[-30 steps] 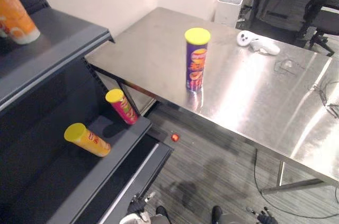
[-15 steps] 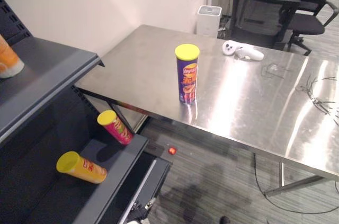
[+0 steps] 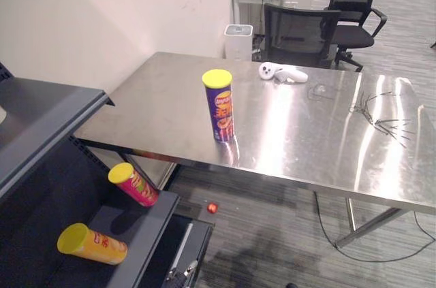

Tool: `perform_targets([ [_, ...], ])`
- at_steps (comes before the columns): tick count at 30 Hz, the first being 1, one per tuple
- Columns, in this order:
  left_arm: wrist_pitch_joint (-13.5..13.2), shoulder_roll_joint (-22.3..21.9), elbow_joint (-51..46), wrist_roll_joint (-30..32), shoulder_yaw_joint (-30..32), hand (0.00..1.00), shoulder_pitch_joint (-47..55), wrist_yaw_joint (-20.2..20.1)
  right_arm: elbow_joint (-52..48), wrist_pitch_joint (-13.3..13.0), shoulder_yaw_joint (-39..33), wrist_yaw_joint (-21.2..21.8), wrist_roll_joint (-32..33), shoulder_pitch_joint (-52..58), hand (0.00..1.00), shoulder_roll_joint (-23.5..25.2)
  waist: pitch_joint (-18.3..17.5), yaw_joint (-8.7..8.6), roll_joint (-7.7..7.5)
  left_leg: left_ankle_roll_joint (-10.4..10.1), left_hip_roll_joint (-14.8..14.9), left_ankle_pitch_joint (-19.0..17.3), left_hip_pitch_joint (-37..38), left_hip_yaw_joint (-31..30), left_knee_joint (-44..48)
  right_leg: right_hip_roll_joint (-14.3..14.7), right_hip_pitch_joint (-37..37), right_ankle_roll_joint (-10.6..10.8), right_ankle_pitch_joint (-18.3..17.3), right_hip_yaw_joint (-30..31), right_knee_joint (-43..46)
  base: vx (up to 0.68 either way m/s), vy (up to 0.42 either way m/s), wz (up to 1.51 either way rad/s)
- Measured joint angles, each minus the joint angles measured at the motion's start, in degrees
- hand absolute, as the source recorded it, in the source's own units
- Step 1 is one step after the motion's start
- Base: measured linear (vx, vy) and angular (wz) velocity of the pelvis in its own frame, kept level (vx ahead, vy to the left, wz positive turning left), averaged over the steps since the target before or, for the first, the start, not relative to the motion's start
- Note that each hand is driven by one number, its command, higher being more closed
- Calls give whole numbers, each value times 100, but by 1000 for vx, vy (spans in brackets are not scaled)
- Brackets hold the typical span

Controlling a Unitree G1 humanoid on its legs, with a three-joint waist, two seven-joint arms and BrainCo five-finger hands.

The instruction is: Put the gum and the chips on the shelf.

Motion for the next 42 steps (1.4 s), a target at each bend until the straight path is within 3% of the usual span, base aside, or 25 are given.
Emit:
perform_targets([
  [5,28,-11,-250,22,-330,0,72,22,-2691,-462,212,-707,-894,-125,0,4,-61,19,-107,-29,57,28,0,-13,6,16,-12,20,12,-33,-15,-22,-68,1],
  [7,28,3,-269,90,-408,0,88,15,-3217,-532,466,-799,-1176,-155,0,20,-68,20,-118,-31,58,29,-7,-21,5,20,-11,21,12,-44,-21,-21,-52,2],
  [11,29,9,-318,206,-509,0,82,-13,-4263,-635,1368,-721,-1479,-153,0,259,-88,19,-144,-22,67,33,-128,-46,106,9,-67,45,27,-53,-28,-23,-53,3],
  [14,30,10,-358,382,-706,0,46,-70,-4785,-642,2564,-162,-1550,-92,0,318,-90,39,-158,-13,67,38,-223,-78,138,2,-116,100,100,-72,-97,-34,-43,6],
  [15,27,19,-355,417,-787,0,46,-96,-4783,-600,2985,228,-1701,-128,0,292,-100,73,-170,-4,59,44,-267,-124,131,-14,-112,90,137,-113,-161,-27,-26,13],
  [18,23,65,-339,420,-869,0,45,-184,-4474,-577,3588,701,-1691,-325,0,55,-126,46,-154,49,-1,83,-390,-300,115,-38,-137,98,155,-231,-214,-30,-54,27],
  [23,26,453,-129,421,-1416,0,-9,-301,-3140,-261,4900,1468,-1688,-1204,0,-954,-107,87,-144,128,-129,138,-721,-1075,187,-125,-208,82,229,-491,-309,-25,-31,28],
  [26,30,568,-54,420,-1561,0,25,-296,-2764,-205,5268,1635,-1686,-1614,0,-1181,6,221,-128,155,-131,156,-778,-1296,213,-134,-168,73,235,-657,-305,-46,-37,29],
  [42,24,602,-195,379,-1625,0,-60,-170,-2036,-30,6328,1650,-1691,-2987,0,-1257,411,348,-104,293,-323,457,-940,-1977,-25,-255,-97,70,234,-1160,-408,-40,-16,17],
])
